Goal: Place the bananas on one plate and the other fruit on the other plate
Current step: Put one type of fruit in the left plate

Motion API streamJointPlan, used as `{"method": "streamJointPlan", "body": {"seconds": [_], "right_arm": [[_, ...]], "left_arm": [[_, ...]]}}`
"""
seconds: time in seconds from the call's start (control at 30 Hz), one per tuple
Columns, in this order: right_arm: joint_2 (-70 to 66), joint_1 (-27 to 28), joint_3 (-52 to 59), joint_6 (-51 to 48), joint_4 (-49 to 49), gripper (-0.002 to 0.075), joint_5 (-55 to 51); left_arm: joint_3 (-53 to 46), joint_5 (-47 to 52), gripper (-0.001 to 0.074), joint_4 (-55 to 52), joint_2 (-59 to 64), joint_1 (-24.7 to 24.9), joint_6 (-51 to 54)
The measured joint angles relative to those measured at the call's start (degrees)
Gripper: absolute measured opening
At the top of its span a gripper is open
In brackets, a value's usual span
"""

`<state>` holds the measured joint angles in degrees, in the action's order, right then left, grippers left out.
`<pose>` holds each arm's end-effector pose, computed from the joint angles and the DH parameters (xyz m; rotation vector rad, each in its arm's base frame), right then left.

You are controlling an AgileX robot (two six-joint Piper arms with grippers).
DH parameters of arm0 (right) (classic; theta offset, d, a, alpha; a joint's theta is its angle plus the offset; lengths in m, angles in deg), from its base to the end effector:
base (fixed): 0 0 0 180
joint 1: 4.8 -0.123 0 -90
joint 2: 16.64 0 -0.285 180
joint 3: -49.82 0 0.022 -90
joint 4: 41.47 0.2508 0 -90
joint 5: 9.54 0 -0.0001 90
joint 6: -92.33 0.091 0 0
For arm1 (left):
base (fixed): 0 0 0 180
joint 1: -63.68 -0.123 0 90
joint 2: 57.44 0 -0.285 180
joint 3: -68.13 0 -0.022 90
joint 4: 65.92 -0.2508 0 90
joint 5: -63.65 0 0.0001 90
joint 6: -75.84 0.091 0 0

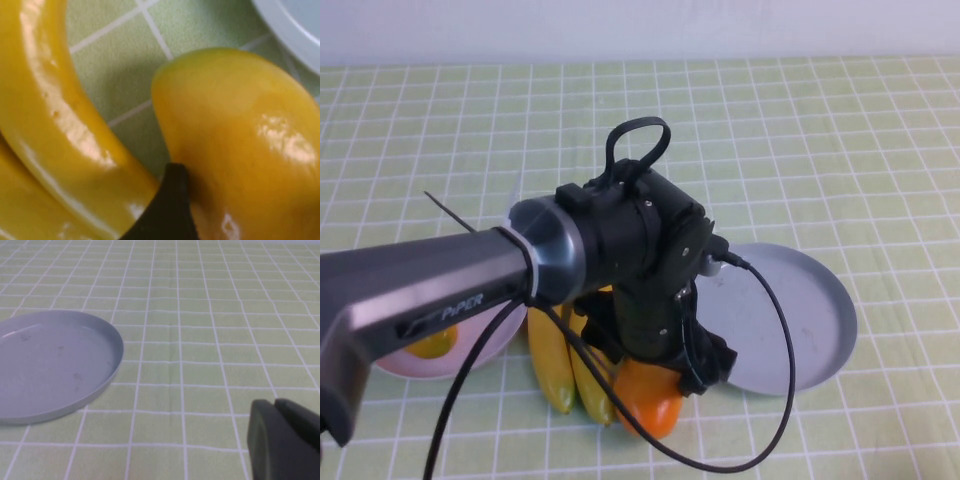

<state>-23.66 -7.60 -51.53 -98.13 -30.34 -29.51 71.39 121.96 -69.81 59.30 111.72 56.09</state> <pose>0.0528 0.0086 0.1747 -0.0909 1.8359 0.0951 0.2580 -0.2791 0.2079 0.7760 2.8863 -0.0448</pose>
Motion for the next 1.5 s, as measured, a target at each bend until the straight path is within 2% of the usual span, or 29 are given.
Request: {"method": "streamJointPlan", "body": {"seconds": [0.23, 0.33, 0.63, 0.73, 0.87, 1.0, 1.17, 1.3, 1.5], "right_arm": [[0.0, 0.0, 0.0, 0.0, 0.0, -0.0017, 0.0], [0.0, 0.0, 0.0, 0.0, 0.0, -0.0017, 0.0], [0.0, 0.0, 0.0, 0.0, 0.0, -0.0017, 0.0], [0.0, 0.0, 0.0, 0.0, 0.0, -0.0017, 0.0], [0.0, 0.0, 0.0, 0.0, 0.0, -0.0017, 0.0], [0.0, 0.0, 0.0, 0.0, 0.0, -0.0017, 0.0], [0.0, 0.0, 0.0, 0.0, 0.0, -0.0017, 0.0], [0.0, 0.0, 0.0, 0.0, 0.0, -0.0017, 0.0], [0.0, 0.0, 0.0, 0.0, 0.0, -0.0017, 0.0]], "left_arm": [[0.0, -0.24, 0.0603, -0.87, 2.2, 0.0, -0.14], [0.0, -0.24, 0.0557, -1.45, 2.2, 0.0, 0.22], [4.78, 1.99, 0.0556, -2.05, 1.3, 0.0, 1.24], [6.18, 3.83, 0.0556, -5.91, -1.12, -0.29, 0.75], [6.78, 6.72, 0.0556, -10.55, -3.84, -5.44, -1.59], [6.77, 8.39, 0.0556, -8.75, -4.19, -14.36, -1.72], [6.77, 8.34, 0.0556, -7.05, -4.08, -22.5, -1.72], [6.77, 8.27, 0.0556, -6.11, -3.26, -25.52, -1.5], [6.77, 8.27, 0.0556, -6.17, -0.24, -25.91, -1.5]]}}
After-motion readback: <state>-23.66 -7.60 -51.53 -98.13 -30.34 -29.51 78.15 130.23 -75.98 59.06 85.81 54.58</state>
